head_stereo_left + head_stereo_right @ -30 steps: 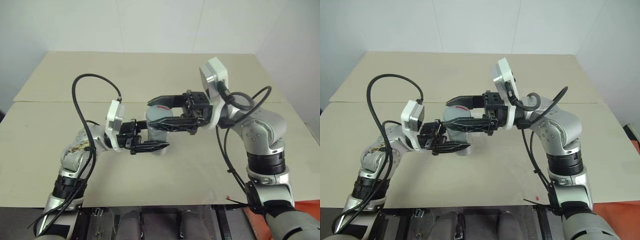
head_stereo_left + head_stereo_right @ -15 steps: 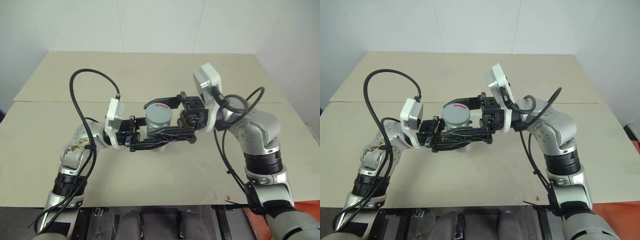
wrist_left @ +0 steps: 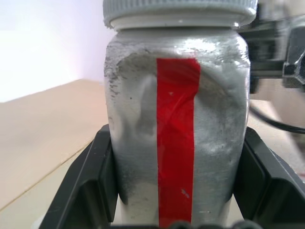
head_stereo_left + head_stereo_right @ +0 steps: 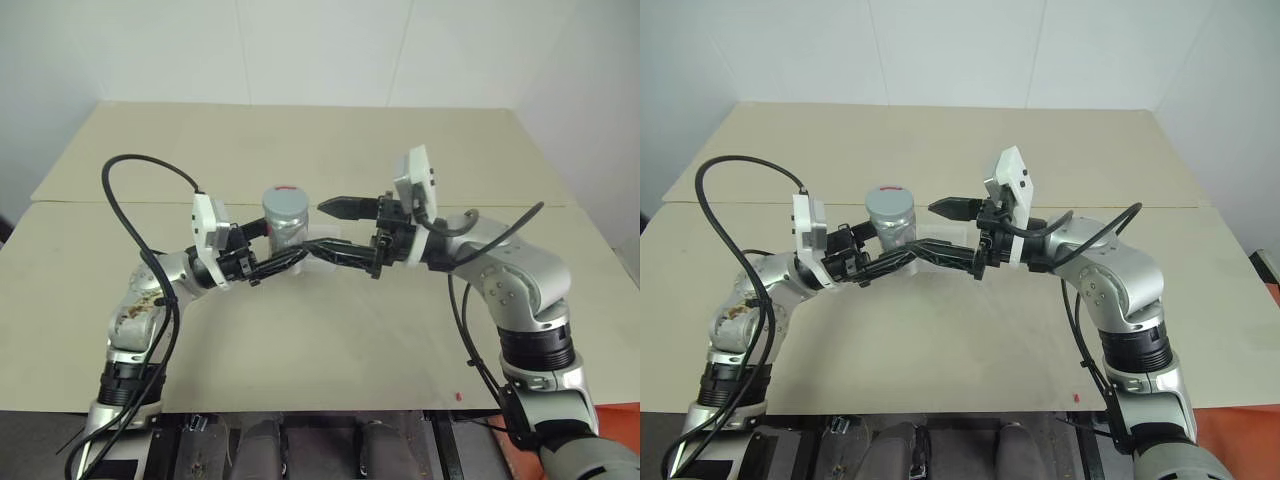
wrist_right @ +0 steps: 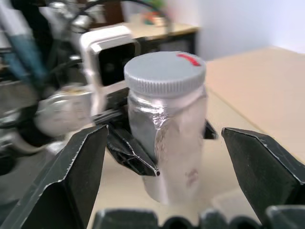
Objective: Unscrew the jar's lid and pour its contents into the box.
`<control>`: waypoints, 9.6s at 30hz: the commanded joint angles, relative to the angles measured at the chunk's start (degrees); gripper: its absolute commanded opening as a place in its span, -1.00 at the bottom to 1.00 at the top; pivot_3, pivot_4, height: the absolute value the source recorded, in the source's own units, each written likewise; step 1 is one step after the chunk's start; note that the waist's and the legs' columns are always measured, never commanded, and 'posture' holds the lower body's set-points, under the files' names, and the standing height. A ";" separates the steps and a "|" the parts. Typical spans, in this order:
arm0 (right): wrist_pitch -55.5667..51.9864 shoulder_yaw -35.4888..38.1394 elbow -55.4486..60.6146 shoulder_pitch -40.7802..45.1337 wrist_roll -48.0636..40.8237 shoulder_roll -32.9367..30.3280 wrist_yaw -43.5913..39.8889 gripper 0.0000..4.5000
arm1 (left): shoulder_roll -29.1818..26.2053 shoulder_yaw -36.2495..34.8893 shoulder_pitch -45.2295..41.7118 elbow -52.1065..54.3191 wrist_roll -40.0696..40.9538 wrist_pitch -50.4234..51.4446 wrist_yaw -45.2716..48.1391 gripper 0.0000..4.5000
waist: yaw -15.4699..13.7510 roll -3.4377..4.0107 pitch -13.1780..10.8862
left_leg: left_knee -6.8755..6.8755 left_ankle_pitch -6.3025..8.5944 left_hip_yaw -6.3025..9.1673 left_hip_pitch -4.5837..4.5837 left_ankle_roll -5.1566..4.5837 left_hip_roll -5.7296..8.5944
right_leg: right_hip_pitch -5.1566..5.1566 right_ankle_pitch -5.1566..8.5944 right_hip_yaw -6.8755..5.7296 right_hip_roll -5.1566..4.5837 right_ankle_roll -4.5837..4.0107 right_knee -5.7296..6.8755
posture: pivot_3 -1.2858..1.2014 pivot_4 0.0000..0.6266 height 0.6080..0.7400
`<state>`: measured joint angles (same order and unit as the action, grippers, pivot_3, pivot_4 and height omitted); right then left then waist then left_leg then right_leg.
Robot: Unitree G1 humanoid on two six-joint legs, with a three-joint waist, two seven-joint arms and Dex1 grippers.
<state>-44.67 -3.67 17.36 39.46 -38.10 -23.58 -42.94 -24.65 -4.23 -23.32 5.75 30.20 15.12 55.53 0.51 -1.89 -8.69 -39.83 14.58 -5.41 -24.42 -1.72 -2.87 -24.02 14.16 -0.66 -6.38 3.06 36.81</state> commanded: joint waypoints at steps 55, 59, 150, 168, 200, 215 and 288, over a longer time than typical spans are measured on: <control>-3.29 -3.97 -3.38 7.38 17.04 12.97 24.24 0.98 | 9.83 2.79 1.41 1.19 -14.77 -6.21 -26.08 0.22 | 0.23 0.00 0.00 | 0.02 -0.10 0.00 -0.06 0.17 0.00 | -0.05 0.00 -0.04 -0.01 0.00 0.03 | 0.03 -0.52 1.00; -3.53 -3.83 -2.87 7.03 16.88 12.46 24.03 0.98 | 9.74 2.70 1.40 1.33 -14.78 -6.15 -26.16 0.22 | 0.23 0.00 0.00 | 0.02 -0.10 0.00 -0.06 0.16 0.00 | -0.05 0.00 -0.04 -0.01 0.00 0.02 | 0.03 -0.52 1.00; -3.09 -4.41 -2.09 7.81 20.36 8.31 20.20 0.98 | 10.38 2.66 -0.19 0.49 -14.30 -6.11 -26.90 0.22 | 0.21 0.00 0.00 | 0.02 -0.10 -0.01 -0.09 0.17 0.00 | -0.06 0.00 -0.05 -0.01 0.00 0.01 | 0.03 -0.52 1.00; -4.17 -2.60 -0.18 6.09 19.35 5.57 20.34 0.98 | 10.08 2.91 -0.50 0.10 -14.01 -6.25 -26.26 0.22 | 0.23 0.00 0.00 | 0.03 -0.09 -0.02 -0.09 0.15 0.00 | -0.06 0.00 -0.05 -0.01 0.00 -0.01 | 0.03 -0.52 1.00; 0.18 -6.80 -6.15 12.77 21.62 14.98 20.95 0.98 | 9.91 3.17 -0.18 0.87 -14.60 -5.88 -26.64 0.22 | 0.22 0.00 0.00 | 0.02 -0.17 -0.05 -0.11 0.29 0.01 | -0.08 0.00 -0.08 0.00 0.00 0.01 | 0.03 -0.52 1.00; -0.62 -4.88 -5.26 11.23 22.42 13.10 20.50 0.98 | 9.65 3.06 -0.57 0.42 -14.59 -5.95 -26.95 0.22 | 0.23 0.00 0.00 | 0.03 -0.18 -0.03 -0.12 0.30 0.01 | -0.07 0.00 -0.07 -0.01 0.00 0.01 | 0.03 -0.52 1.00; 1.16 -3.11 -9.56 12.21 13.17 14.58 12.34 0.23 | 8.43 3.85 2.21 3.84 -14.12 -7.28 -24.63 0.22 | 0.22 0.00 0.00 | 0.02 -0.13 -0.03 -0.12 0.22 0.01 | -0.07 0.00 -0.08 -0.01 0.00 0.02 | 0.03 -0.52 1.00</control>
<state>-45.14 -7.22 6.61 50.38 -24.84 -9.14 -30.21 -16.15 -0.21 -21.24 6.92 15.82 8.73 30.95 0.72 -1.89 -8.69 -39.81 14.44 -5.44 -24.53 -1.50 -2.86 -24.09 14.15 -0.74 -6.39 3.06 36.83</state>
